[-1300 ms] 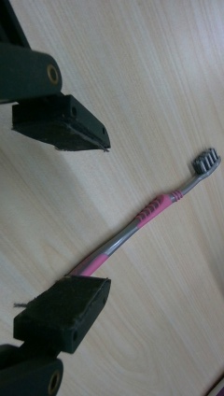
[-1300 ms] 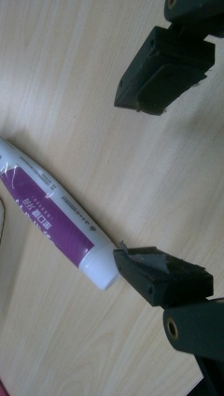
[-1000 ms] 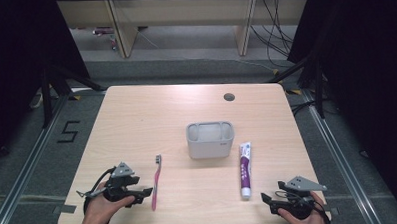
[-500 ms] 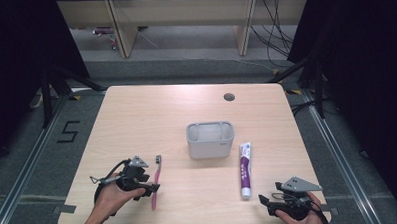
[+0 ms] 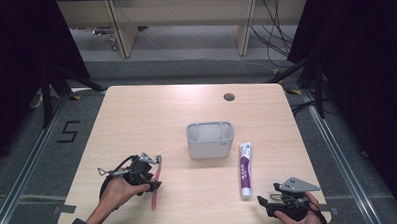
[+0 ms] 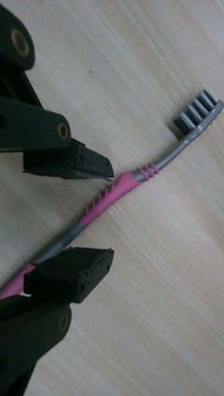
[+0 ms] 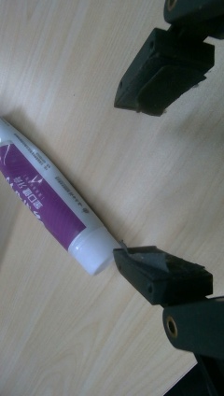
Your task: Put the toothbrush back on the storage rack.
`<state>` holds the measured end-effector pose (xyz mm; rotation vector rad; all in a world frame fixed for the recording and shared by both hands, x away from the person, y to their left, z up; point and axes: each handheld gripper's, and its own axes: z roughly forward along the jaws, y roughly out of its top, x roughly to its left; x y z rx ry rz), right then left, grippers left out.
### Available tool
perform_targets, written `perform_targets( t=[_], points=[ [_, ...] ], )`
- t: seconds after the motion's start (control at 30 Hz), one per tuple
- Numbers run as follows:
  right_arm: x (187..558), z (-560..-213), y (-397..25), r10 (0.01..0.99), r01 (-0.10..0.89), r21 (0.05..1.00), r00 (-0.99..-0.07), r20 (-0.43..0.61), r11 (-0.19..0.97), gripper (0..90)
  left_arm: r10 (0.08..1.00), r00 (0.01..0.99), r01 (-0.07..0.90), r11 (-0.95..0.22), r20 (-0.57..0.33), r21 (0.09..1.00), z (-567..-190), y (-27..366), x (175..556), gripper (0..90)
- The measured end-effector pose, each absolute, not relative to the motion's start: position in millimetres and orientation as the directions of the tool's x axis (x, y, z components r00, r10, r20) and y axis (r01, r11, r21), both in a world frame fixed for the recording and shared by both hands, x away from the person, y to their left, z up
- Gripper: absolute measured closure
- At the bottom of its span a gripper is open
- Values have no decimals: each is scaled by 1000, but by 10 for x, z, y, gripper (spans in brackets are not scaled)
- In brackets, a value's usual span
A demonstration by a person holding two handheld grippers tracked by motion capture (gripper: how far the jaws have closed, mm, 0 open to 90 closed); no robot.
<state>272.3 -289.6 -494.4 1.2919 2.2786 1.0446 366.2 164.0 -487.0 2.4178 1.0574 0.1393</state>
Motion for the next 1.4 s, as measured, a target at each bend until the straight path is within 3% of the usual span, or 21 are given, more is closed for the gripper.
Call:
perform_targets(
  t=[0.17, 0.6, 0.73, 0.9, 1.4],
  points=[
    [2729, -4942, -2906, 837, 591, 734, -544, 57, 334, 241, 709, 699, 660, -591, -92, 463, -4884, 1629, 3694, 558],
    [2729, -4931, -2910, 835, 587, 739, -546, 62, 329, 245, 672, 739, 631, -665, -51, 400, -4844, 1552, 3745, 740],
    [2713, -4920, -2897, 839, 612, 730, -535, 100, 303, 247, 639, 768, 606, -712, -29, 354, -4821, 1506, 3771, 758],
    [2730, -4918, -2929, 836, 578, 748, -546, 57, 327, 248, 614, 789, 593, -752, -23, 288, -4801, 1447, 3797, 795],
    [2729, -4916, -2919, 827, 593, 742, -554, 95, 312, 250, 555, 832, 548, -820, -7, 167, -4797, 1313, 3856, 823]
  ],
)
